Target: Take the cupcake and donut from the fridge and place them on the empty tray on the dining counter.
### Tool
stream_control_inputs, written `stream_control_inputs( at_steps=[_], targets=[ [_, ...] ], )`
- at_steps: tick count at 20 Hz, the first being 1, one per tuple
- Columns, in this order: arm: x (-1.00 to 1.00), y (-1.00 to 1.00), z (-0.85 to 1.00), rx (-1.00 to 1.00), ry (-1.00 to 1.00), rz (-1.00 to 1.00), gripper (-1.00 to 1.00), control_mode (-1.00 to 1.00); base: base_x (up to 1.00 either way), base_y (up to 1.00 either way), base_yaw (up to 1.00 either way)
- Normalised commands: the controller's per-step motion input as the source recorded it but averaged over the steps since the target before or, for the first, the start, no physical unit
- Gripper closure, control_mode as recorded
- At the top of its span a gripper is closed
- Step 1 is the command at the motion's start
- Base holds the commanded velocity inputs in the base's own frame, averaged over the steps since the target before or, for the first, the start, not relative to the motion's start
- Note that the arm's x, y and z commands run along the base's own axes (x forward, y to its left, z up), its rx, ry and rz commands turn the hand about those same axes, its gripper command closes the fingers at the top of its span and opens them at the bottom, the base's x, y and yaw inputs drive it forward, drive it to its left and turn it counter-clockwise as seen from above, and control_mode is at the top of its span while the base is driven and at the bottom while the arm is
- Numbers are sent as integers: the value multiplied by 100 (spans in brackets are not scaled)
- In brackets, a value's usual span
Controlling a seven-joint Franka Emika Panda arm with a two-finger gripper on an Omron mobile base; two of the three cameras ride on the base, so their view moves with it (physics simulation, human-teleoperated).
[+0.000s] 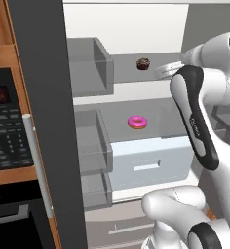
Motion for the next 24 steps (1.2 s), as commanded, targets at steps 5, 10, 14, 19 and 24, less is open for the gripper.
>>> stream_control_inputs(
  at_steps=[5, 10, 14, 19, 24],
  targets=[
    [76, -3, -10, 4, 0, -8, -100, -100, 0, 0, 0],
    [79, -9, -7, 9, 2, -10, -100, -100, 0, 0, 0],
    [63, -6, -2, 7, 4, -2, -100, -100, 0, 0, 0],
    [57, 0, -4, 0, 6, 0, -100, -100, 0, 0, 0],
    [53, 0, -24, 0, 0, 0, -100, -100, 0, 0, 0]
  ],
)
